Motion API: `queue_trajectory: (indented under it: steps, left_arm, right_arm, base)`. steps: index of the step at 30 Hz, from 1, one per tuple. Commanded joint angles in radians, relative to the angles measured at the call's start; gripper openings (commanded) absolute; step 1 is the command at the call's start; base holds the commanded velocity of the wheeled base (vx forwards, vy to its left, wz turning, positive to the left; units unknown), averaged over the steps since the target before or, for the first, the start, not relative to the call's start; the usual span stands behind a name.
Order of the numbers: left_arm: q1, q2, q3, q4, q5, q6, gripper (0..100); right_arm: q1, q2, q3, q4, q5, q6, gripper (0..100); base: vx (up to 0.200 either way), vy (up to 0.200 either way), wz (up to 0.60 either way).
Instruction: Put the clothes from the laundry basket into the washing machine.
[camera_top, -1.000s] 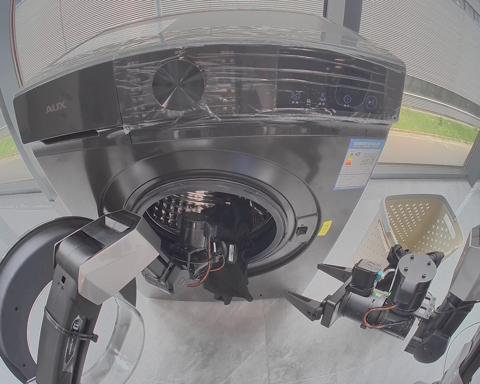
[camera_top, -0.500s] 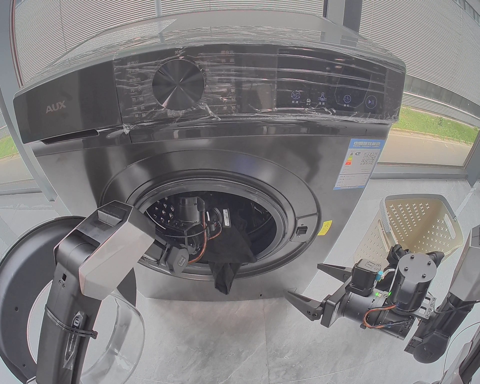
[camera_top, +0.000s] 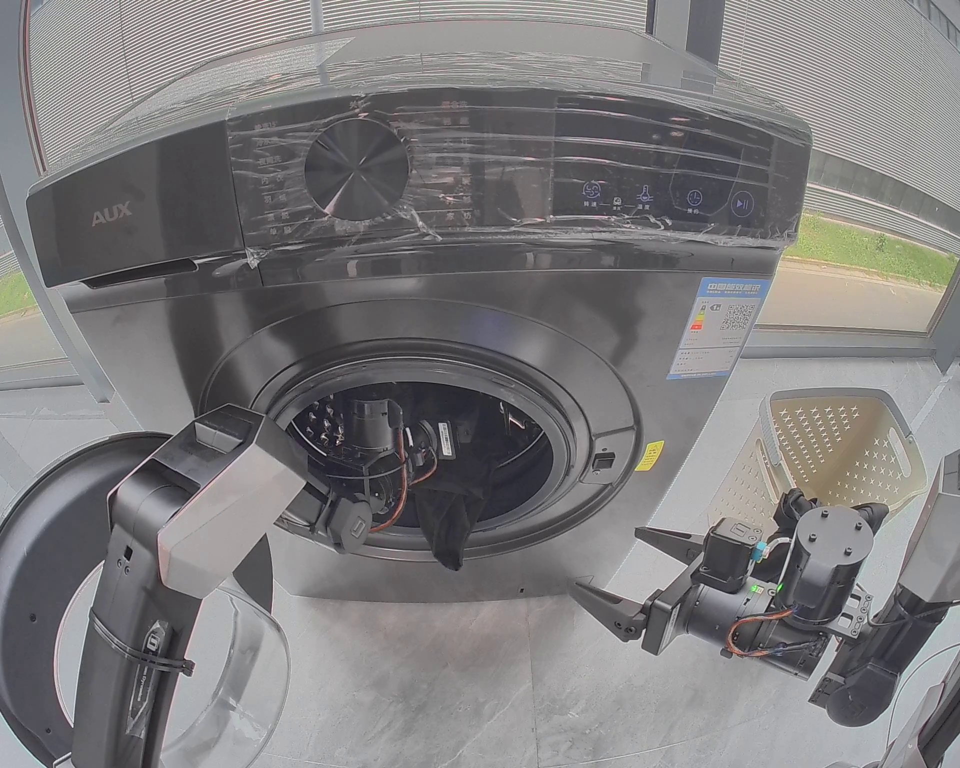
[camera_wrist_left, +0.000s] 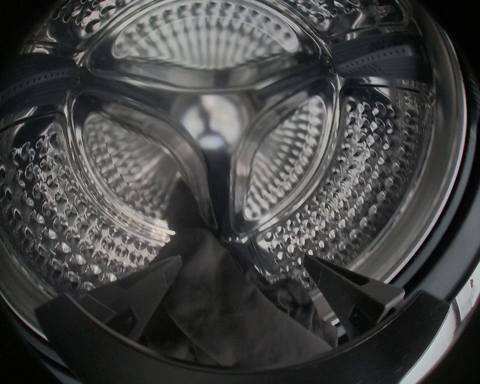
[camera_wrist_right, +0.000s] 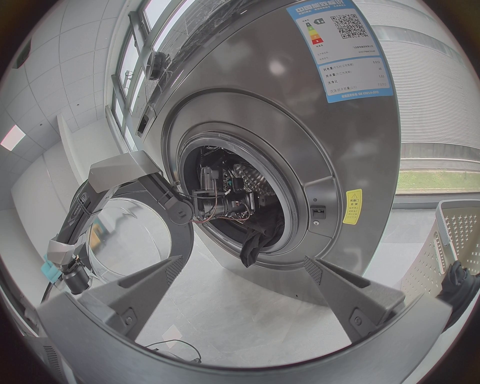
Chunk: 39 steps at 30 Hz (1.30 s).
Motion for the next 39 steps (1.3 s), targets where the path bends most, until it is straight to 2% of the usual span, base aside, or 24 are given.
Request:
queue_trajectory:
  steps: [1, 2, 4, 9, 14, 21, 22, 31, 34, 39]
  left_arm:
    - [-0.018, -0.040, 0.070, 0.005, -0.011, -0.001, 100]
    - [-0.038, -0.069, 0.156, 0.008, -0.050, 0.003, 100]
    - [-0.049, -0.087, 0.199, 0.010, -0.072, 0.007, 100]
    - [-0.060, -0.087, 0.231, 0.013, -0.075, 0.009, 100]
    - [-0.052, -0.057, 0.255, 0.015, -0.075, 0.039, 100]
    - [-0.047, -0.031, 0.252, 0.019, -0.073, 0.045, 100]
    - [-0.047, -0.026, 0.252, 0.019, -0.073, 0.047, 0]
    - [-0.043, -0.021, 0.220, 0.013, -0.061, 0.044, 0]
    - [-0.021, -0.023, 0.160, 0.005, -0.034, 0.038, 0]
    - [0.002, 0.017, 0.008, -0.048, 0.026, 0.003, 0]
  right_arm:
    - [0.000, 0.001, 0.003, -0.001, 0.001, 0.001, 100]
    - [0.000, 0.001, 0.003, -0.001, 0.001, 0.001, 100]
    - [0.000, -0.001, 0.003, 0.000, 0.001, 0.001, 100]
    - [0.000, 0.001, 0.003, 0.000, 0.001, 0.001, 100]
    - [0.002, 0.002, 0.003, 0.000, 0.001, 0.001, 100]
    - [0.004, 0.001, 0.002, 0.000, 0.001, 0.001, 100]
    - [0.004, 0.001, 0.002, 0.000, 0.001, 0.001, 100]
    - [0.004, 0.002, 0.002, 0.000, 0.002, 0.001, 100]
    - [0.004, 0.002, 0.002, 0.000, 0.001, 0.001, 100]
    - [0.004, 0.002, 0.002, 0.000, 0.002, 0.001, 100]
  base:
    - [0.000, 0.000, 0.00]
    - [0.000, 0.000, 0.00]
    - [0.000, 0.000, 0.00]
    - [0.000, 0.000, 0.00]
    - [0.000, 0.000, 0.00]
    - [0.000, 0.000, 0.00]
    - [0.000, 0.000, 0.00]
    - [0.000, 0.000, 0.00]
    - [0.000, 0.000, 0.00]
    - [0.000, 0.000, 0.00]
